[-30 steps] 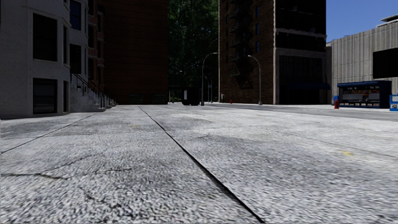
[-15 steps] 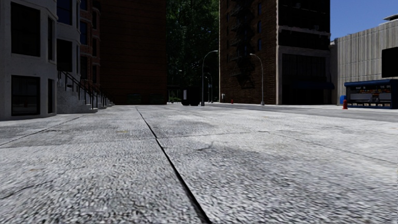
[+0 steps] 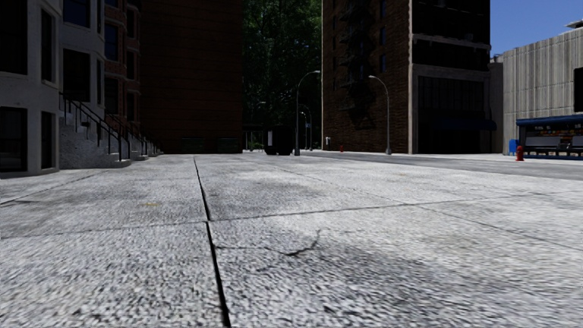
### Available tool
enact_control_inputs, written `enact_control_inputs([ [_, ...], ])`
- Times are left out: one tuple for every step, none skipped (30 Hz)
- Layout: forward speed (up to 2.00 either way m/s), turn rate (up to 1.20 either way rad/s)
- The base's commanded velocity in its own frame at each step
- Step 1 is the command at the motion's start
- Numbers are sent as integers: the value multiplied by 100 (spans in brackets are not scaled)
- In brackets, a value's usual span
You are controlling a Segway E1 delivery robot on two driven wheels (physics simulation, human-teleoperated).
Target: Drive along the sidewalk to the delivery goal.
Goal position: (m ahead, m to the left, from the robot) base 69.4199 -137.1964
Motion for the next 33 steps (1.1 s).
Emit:
enact_control_inputs([
  [200, 0],
  [200, 0],
  [200, 0],
  [200, 0],
  [200, 0],
  [200, 0],
  [200, 0],
  [200, 0],
  [200, 0],
  [200, 0],
  [200, 0],
  [200, 0],
  [200, 0],
  [200, 0],
  [200, 0],
  [200, 0],
  [200, 0],
  [200, 0],
  [200, 0],
  [200, 0],
  [200, 0],
  [200, 0],
  [200, 0],
  [200, 0],
  [200, 0],
  [200, 0],
  [200, 0],
  [200, 0],
  [200, 0],
  [200, 0],
  [200, 0],
  [200, 0],
  [200, 0],
])
